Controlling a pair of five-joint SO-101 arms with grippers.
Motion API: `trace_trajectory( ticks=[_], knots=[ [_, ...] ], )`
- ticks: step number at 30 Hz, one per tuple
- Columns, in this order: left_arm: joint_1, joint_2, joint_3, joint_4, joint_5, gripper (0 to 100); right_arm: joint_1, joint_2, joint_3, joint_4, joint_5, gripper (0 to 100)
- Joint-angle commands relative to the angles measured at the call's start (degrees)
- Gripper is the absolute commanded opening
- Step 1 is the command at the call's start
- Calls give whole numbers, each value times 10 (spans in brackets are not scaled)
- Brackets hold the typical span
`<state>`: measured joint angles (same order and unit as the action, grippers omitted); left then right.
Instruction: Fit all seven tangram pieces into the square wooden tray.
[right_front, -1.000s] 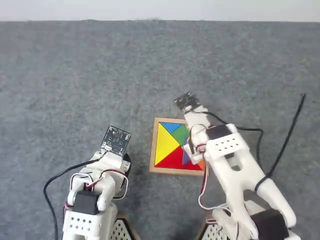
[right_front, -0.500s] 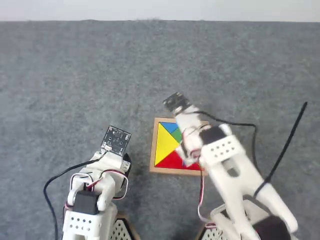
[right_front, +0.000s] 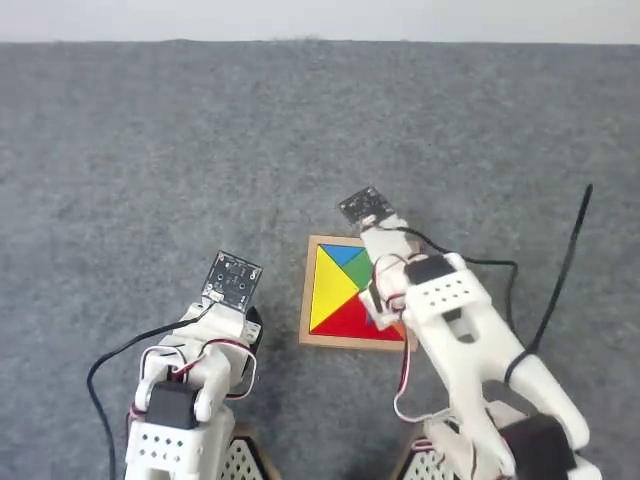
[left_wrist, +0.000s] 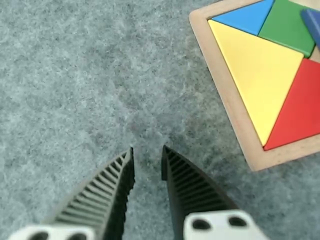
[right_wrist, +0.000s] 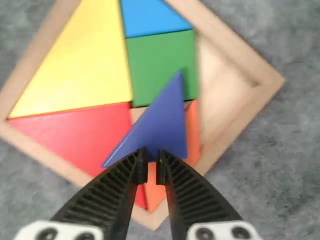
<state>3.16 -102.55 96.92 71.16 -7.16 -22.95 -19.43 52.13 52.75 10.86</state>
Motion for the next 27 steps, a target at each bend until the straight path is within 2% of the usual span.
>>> trace_trajectory(
  ticks=[1, 10, 16, 23, 27],
  knots=[
    [1, -1, -4, 3, 4, 88, 28, 32, -30, -10, 13, 58],
    [1, -1, -4, 3, 4, 88, 35, 106, -103, -22, 32, 58],
    [1, -1, -4, 3, 4, 88, 80, 171, -164, -22, 34, 58],
    [1, -1, -4, 3, 4, 88, 90, 160, -167, -20, 49, 58],
    [1, -1, -4, 3, 4, 88, 89, 102, -161, -8, 36, 58]
  ],
)
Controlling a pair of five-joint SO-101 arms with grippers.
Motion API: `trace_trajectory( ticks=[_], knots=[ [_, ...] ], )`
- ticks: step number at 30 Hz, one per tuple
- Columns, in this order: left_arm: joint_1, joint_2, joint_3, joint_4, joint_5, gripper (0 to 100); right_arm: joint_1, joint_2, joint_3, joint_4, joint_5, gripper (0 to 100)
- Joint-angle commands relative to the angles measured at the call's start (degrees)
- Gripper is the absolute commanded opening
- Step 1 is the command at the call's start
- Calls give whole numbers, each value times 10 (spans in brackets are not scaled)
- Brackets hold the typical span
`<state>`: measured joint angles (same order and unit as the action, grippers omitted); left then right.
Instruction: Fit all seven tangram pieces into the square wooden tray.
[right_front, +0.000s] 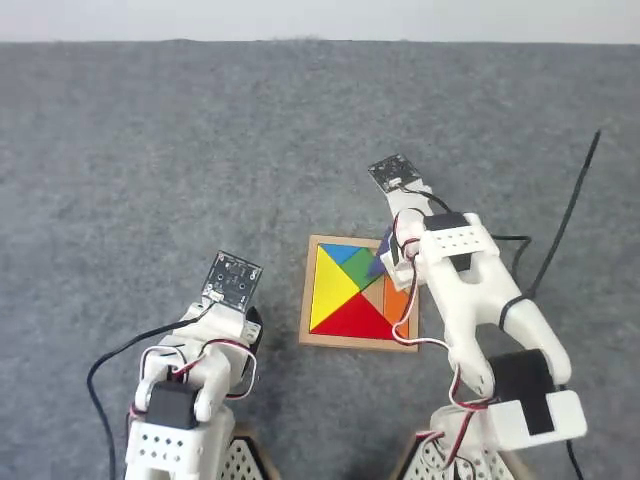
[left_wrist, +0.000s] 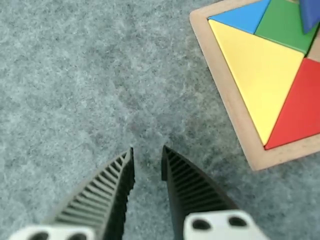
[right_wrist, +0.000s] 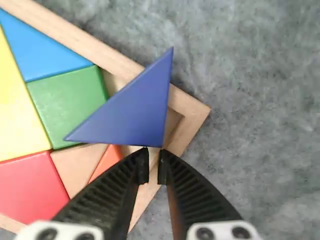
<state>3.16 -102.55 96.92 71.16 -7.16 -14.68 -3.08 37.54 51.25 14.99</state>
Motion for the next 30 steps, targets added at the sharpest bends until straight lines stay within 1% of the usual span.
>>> trace_trajectory(
  ticks=[1, 3, 6, 9, 12, 19, 25, 30],
  knots=[
    [1, -1, -4, 3, 4, 88, 7, -84, -14, 10, -20, 58],
    [1, -1, -4, 3, 4, 88, -12, -131, -13, 19, -46, 58],
    [1, -1, -4, 3, 4, 88, -63, -169, -14, 26, -84, 62],
    [1, -1, -4, 3, 4, 88, -109, -160, -26, 18, -111, 63],
    [1, -1, -4, 3, 4, 88, -128, -113, -43, 8, -118, 63],
    [1, -1, -4, 3, 4, 88, -124, 22, -107, 3, -117, 59],
    [1, -1, -4, 3, 4, 88, -86, 34, -94, 10, -114, 58],
    [1, -1, -4, 3, 4, 88, -79, 34, -63, 13, -112, 58]
  ],
)
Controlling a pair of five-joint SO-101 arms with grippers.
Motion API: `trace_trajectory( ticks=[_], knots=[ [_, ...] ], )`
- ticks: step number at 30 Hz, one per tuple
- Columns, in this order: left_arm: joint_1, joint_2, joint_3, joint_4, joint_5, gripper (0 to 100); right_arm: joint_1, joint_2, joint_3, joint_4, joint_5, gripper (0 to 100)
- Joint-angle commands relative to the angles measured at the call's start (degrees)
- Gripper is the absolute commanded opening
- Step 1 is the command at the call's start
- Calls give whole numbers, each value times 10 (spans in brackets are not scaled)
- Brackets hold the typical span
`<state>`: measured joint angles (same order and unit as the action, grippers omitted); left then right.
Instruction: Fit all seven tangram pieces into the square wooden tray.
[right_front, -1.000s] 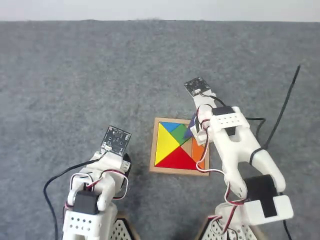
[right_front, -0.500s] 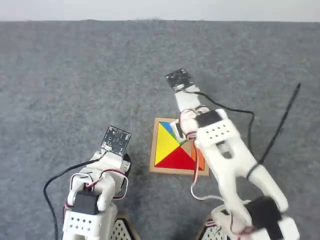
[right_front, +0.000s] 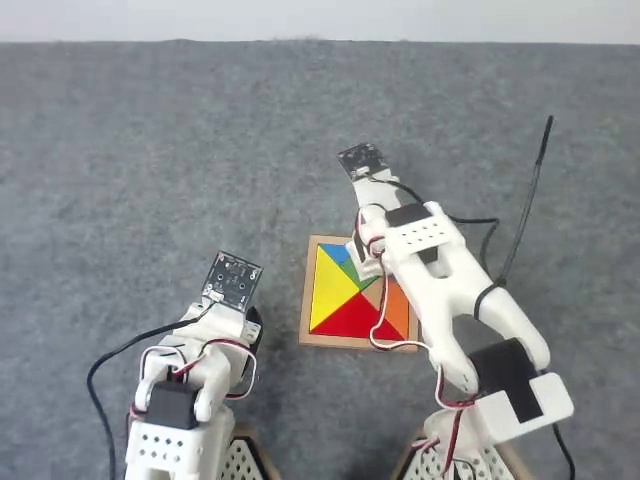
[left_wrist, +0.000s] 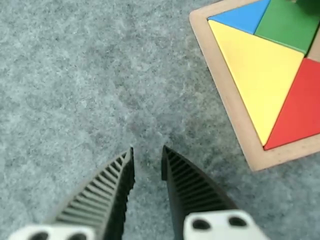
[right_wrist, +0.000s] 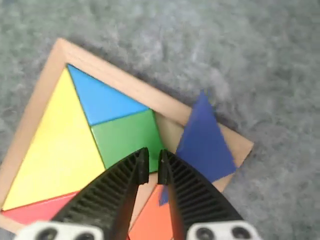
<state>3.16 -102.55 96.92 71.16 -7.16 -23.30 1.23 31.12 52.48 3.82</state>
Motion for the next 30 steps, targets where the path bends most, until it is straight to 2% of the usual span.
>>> trace_trajectory(
  ticks=[1, 9, 14, 18, 22, 30],
  knots=[
    [1, -1, -4, 3, 4, 88, 7, -9, 4, 1, 1, 58],
    [1, -1, -4, 3, 4, 88, 7, -55, 13, 15, 18, 58],
    [1, -1, -4, 3, 4, 88, 10, -248, 61, 17, 14, 58],
    [1, -1, -4, 3, 4, 88, 61, -374, 109, 2, -10, 60],
    [1, -1, -4, 3, 4, 88, 102, -319, 111, -30, -10, 58],
    [1, -1, -4, 3, 4, 88, 105, -77, -24, -44, -13, 58]
  ],
)
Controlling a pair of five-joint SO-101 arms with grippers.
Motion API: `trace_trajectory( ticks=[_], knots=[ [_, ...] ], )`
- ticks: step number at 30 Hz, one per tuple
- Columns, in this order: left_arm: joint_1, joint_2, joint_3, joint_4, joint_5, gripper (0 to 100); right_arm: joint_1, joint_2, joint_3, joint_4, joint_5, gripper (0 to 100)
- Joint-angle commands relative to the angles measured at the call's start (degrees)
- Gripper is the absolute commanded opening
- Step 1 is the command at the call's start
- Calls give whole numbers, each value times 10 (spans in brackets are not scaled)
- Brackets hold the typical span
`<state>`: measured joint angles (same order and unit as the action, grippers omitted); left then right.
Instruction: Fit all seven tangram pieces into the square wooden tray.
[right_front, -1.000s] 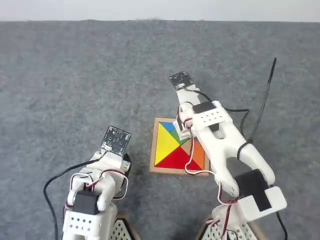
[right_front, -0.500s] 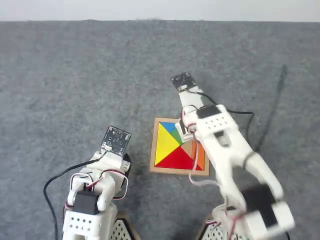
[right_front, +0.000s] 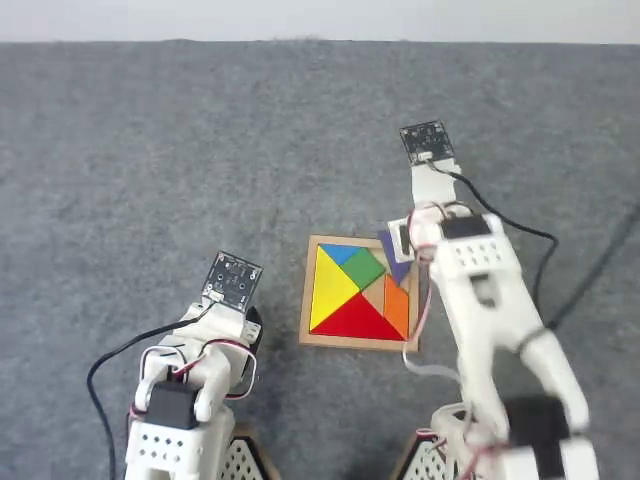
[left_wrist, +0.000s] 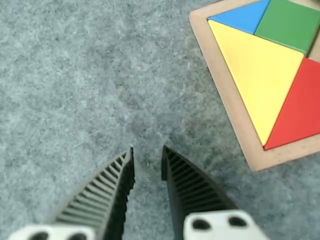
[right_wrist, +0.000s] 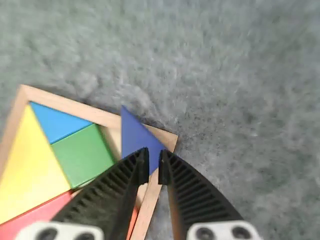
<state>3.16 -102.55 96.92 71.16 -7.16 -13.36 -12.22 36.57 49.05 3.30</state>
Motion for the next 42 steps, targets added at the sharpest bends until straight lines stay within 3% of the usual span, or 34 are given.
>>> trace_trajectory(
  ticks=[1, 6, 16, 34, 42],
  knots=[
    [1, -1, -4, 3, 4, 88, 5, 82, -97, -9, -9, 58],
    [1, -1, -4, 3, 4, 88, 5, 171, -151, -8, -20, 58],
    [1, -1, -4, 3, 4, 88, -44, 179, -149, 26, -20, 58],
    [1, -1, -4, 3, 4, 88, -64, -2, 5, 0, 3, 58],
    [1, -1, -4, 3, 4, 88, -52, 87, 25, -43, 17, 58]
  ],
)
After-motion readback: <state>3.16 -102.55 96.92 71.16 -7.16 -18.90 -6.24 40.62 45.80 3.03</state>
